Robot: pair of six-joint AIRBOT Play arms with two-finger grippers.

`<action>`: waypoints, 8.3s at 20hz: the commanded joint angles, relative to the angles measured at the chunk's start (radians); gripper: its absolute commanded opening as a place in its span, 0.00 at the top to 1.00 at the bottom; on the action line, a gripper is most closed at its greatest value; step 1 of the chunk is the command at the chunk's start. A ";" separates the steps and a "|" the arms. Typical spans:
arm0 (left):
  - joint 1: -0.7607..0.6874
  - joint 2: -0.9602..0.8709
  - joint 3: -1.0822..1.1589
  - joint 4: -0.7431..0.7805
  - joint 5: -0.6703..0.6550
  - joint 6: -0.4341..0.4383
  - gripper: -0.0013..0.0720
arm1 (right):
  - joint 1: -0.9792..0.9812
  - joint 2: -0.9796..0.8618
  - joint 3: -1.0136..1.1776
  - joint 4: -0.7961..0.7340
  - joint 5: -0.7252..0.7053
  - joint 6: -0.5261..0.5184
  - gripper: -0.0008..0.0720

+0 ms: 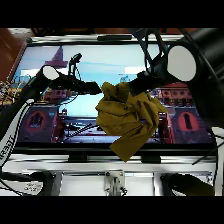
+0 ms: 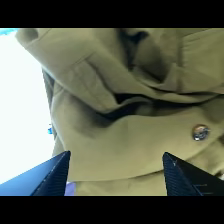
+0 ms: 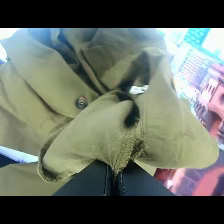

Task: Fold the shirts.

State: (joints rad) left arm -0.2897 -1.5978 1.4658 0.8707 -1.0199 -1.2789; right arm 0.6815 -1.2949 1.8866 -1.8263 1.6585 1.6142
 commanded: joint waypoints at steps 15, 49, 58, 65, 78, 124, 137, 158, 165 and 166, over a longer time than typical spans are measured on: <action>-0.008 -0.216 0.032 -0.289 -0.169 -0.035 0.92 | 0.016 0.023 0.001 -0.033 -0.266 0.067 0.89; -0.011 0.101 -0.121 -0.294 0.299 -0.021 0.92 | 0.015 0.072 0.008 -0.245 -0.597 0.017 0.89; 0.082 0.645 -0.134 0.075 0.170 -0.230 0.92 | 0.015 0.072 0.008 -0.248 -1.269 0.337 0.89; -0.386 0.619 -0.634 0.011 0.455 -0.474 0.92 | 0.016 0.072 0.008 -0.230 -0.900 0.377 0.89; -0.347 0.297 -0.354 -0.134 0.283 -0.094 0.08 | 0.016 0.086 0.008 -0.092 -0.228 0.143 0.89; -0.010 0.208 -0.232 -0.924 0.177 0.490 0.92 | 0.016 0.125 0.008 0.054 -0.499 0.107 0.89; 0.366 0.934 0.054 -0.892 0.642 0.592 0.92 | 0.016 0.170 0.008 -0.077 -1.462 0.177 0.89; 0.184 0.942 -0.445 -0.360 0.170 0.145 0.92 | 0.016 0.112 -0.288 0.300 0.193 0.144 0.89; 0.183 0.941 -0.520 -0.018 -0.118 -0.019 0.92 | 0.017 0.116 -0.310 0.263 -0.013 0.166 0.89; 0.183 0.941 -0.542 0.004 -0.146 -0.032 0.92 | 0.016 0.116 -0.310 0.261 -0.053 0.166 0.89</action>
State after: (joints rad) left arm -0.1051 -0.6575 0.9676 0.7372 -1.0496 -1.2358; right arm 0.6975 -1.1786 1.5856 -1.5677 1.7164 1.7737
